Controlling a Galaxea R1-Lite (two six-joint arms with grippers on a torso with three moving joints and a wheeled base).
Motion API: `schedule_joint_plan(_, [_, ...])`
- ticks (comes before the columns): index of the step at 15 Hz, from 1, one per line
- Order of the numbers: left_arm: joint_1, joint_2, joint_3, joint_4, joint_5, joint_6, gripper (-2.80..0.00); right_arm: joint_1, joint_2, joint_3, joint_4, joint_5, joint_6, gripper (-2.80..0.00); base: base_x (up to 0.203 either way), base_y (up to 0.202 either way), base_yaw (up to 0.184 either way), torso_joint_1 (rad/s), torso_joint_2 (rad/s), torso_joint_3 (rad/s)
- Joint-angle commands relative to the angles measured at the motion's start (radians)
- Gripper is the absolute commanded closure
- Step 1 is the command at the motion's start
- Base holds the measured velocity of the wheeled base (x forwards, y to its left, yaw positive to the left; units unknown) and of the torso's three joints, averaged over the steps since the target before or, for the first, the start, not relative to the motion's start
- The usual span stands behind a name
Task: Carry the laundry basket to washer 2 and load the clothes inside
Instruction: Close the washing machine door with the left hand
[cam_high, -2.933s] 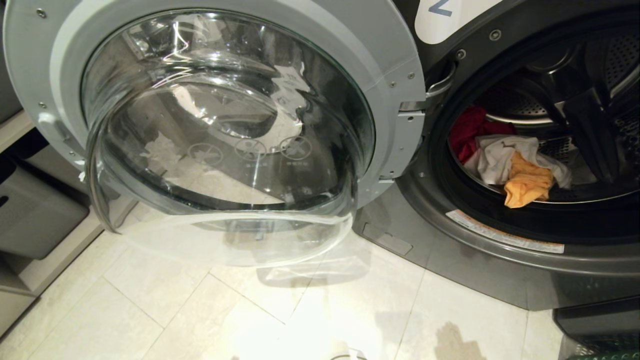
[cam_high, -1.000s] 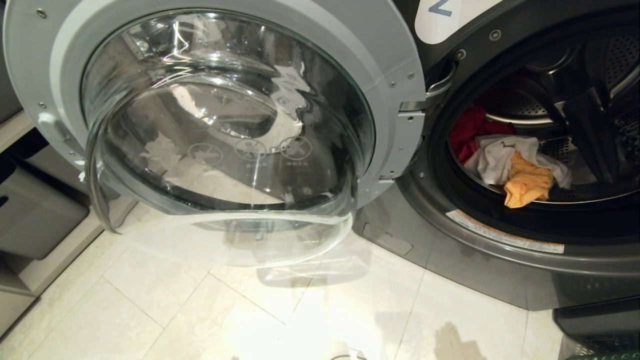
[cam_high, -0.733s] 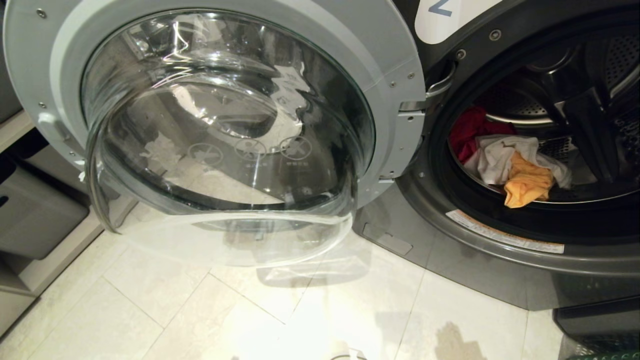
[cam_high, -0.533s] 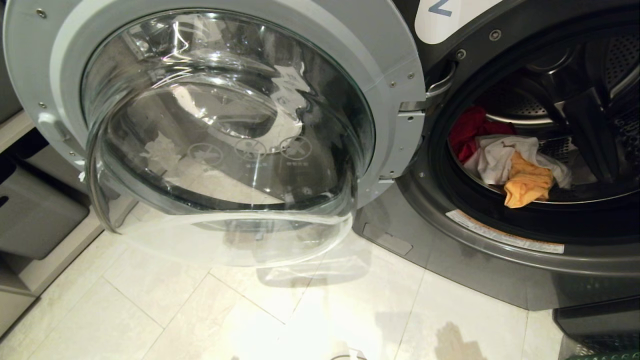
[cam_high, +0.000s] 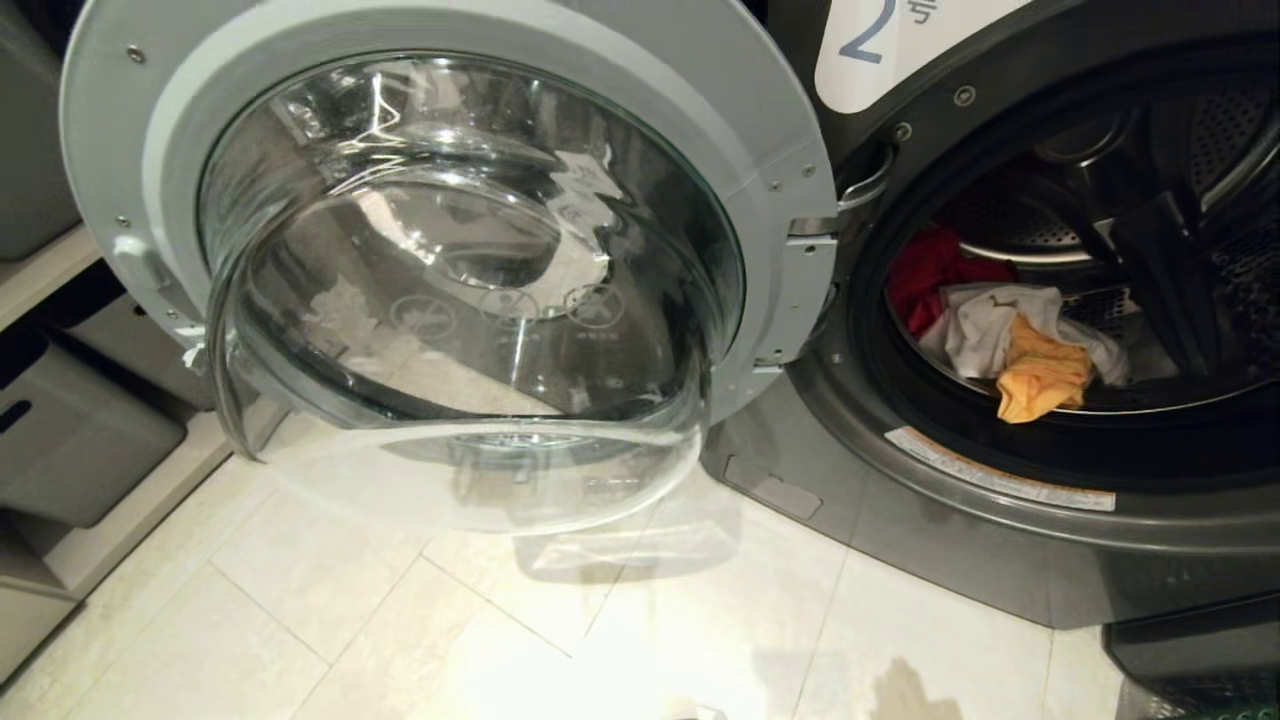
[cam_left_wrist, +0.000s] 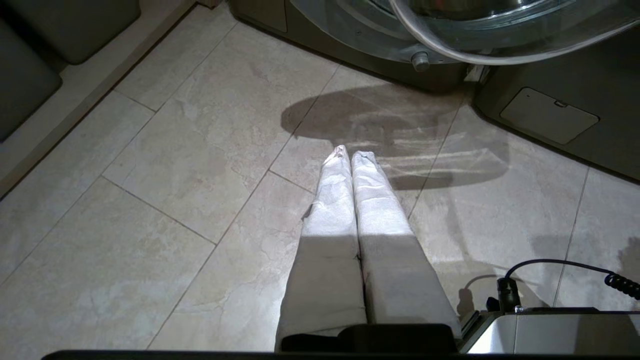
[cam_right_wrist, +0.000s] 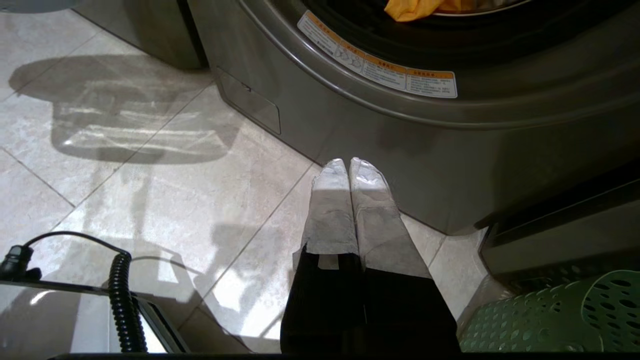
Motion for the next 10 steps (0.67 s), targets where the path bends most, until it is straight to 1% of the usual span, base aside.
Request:
schedule_joint_plan(1, [0.0,0.0,0.0,-0.001,0.0,-0.003,0.0,0.001,0.002,0.0,0.0,0.001,-0.001,0.0,0.0,0.0,0.0,-0.001,0.0,0.192])
schedule_joint_plan(4, [0.0,0.0,0.001,0.005,0.001,0.002,0.0,0.002,0.002,0.0,-0.001,0.001,0.002,0.0,0.0,0.0,0.0,0.004,0.0,0.198])
schedule_joint_plan(5, [0.0,0.0,0.001,0.005,0.003,0.014,0.0,0.0,0.002,0.0,0.0,0.001,0.002,0.0,0.0,0.0,0.0,-0.001,0.01,0.215])
schedule_joint_plan(7, [0.0,0.0,0.001,0.005,-0.008,0.079,0.0,0.0,0.002,0.0,0.001,-0.006,0.012,0.0,0.0,0.0,0.0,0.002,0.0,0.197])
schedule_joint_plan(10, [0.0,0.0,0.001,0.005,-0.011,0.08,0.0,0.0,0.002,0.0,-0.001,-0.008,0.022,0.0,0.0,0.0,0.0,0.004,0.0,0.201])
